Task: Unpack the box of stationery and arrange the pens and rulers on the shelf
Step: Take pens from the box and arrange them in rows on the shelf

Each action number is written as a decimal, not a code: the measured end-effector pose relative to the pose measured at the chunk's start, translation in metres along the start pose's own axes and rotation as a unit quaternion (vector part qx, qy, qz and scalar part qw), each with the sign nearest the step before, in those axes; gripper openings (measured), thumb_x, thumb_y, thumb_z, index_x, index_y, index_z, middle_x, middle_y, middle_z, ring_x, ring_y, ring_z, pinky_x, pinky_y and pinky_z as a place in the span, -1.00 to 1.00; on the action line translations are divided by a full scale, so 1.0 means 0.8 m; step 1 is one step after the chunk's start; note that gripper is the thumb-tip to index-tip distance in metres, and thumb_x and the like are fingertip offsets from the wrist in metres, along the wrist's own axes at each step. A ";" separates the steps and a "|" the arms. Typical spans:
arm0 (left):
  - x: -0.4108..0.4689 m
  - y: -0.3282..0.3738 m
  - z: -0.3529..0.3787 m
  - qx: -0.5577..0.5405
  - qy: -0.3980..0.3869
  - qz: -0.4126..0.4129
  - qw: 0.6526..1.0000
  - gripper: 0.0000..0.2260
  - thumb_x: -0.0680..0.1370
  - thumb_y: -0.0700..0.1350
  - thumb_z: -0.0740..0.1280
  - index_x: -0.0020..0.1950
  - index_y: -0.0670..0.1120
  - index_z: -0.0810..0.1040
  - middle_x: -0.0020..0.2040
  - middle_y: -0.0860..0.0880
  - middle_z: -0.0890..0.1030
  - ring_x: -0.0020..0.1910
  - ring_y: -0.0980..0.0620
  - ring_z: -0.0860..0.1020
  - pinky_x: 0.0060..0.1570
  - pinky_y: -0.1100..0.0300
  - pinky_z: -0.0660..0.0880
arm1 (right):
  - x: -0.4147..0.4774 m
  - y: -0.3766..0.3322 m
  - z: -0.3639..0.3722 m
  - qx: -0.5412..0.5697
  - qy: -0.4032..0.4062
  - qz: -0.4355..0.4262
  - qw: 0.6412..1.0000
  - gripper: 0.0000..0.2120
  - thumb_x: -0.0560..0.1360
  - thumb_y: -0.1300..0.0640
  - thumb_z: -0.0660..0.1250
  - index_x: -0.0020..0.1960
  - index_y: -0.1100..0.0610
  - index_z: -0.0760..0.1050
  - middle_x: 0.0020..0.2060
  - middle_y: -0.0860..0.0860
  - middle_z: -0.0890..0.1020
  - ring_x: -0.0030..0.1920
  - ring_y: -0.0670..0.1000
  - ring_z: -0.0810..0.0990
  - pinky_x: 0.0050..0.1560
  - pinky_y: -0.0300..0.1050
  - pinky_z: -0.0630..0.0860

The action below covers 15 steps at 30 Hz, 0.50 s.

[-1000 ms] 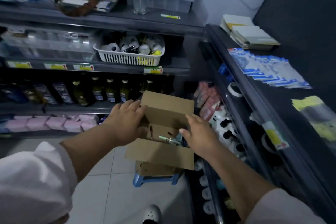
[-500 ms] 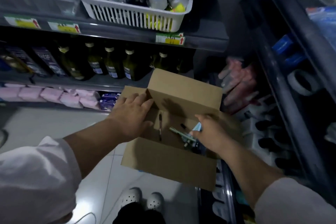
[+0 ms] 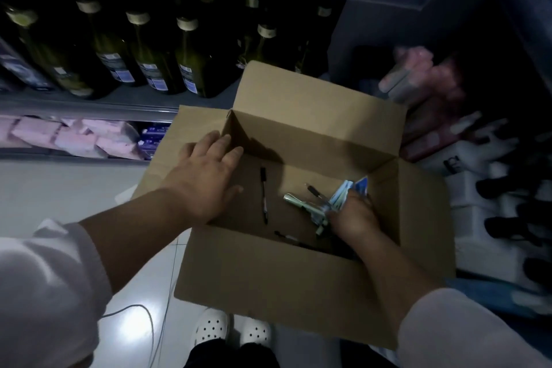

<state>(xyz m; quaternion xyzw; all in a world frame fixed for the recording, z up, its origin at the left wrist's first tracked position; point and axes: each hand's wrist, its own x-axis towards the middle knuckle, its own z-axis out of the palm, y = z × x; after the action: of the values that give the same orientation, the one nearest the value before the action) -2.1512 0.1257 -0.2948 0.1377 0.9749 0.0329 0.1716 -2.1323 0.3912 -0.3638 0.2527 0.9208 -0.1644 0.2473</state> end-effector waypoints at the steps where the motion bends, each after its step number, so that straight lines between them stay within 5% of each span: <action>1: 0.002 0.000 0.005 -0.001 0.001 0.000 1.000 -0.36 0.57 0.19 0.15 0.56 0.02 -0.01 0.57 -0.07 -0.04 0.54 -0.09 -0.15 0.47 -0.08 -0.03 | 0.004 0.001 0.004 0.003 0.001 0.006 1.000 -0.34 0.47 -0.09 0.35 0.44 0.18 0.24 0.41 0.19 0.32 0.40 0.19 0.31 0.30 -0.05 0.38; 5: 0.005 -0.001 0.020 -0.007 0.014 0.003 1.000 -0.36 0.56 0.20 0.14 0.56 0.03 -0.02 0.58 -0.06 -0.06 0.53 -0.10 -0.22 0.47 -0.08 -0.09 | 0.012 -0.008 0.011 0.072 -0.029 -0.010 0.997 -0.22 0.42 0.07 0.45 0.50 0.17 0.13 0.41 0.16 0.35 0.32 0.14 0.40 0.23 -0.11 0.39; 7: 0.004 -0.002 0.025 -0.006 0.022 0.005 1.000 -0.36 0.56 0.20 0.14 0.56 0.04 -0.01 0.58 -0.06 -0.06 0.53 -0.11 -0.24 0.47 -0.07 -0.11 | 0.014 -0.015 0.014 0.085 -0.035 -0.029 0.995 -0.35 0.44 0.12 0.44 0.43 0.16 0.22 0.27 0.17 0.48 0.10 0.09 0.48 0.02 -0.16 0.41; 9: 0.004 -0.002 0.028 -0.007 0.028 0.004 1.000 -0.37 0.56 0.21 0.13 0.56 0.04 0.00 0.58 -0.06 -0.05 0.53 -0.11 -0.24 0.46 -0.06 -0.13 | 0.018 -0.020 0.014 0.060 -0.009 -0.020 0.998 -0.41 0.44 0.09 0.45 0.37 0.16 0.28 0.24 0.16 0.50 0.09 0.12 0.51 -0.07 -0.17 0.39; 15: 0.005 -0.003 0.030 -0.029 0.054 0.013 0.998 -0.38 0.55 0.20 0.17 0.55 0.02 0.11 0.57 -0.06 0.06 0.54 -0.13 -0.20 0.45 -0.08 -0.13 | 0.042 -0.028 0.021 0.050 -0.091 0.089 0.991 -0.07 0.37 -0.05 0.51 0.50 0.26 0.05 0.31 0.19 0.44 0.16 0.14 0.52 -0.05 -0.11 0.48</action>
<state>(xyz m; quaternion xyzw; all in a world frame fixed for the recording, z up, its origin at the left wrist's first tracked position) -2.1476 0.1247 -0.3189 0.1435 0.9795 0.0703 0.1226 -2.1635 0.3787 -0.3922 0.3299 0.8587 -0.2102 0.3311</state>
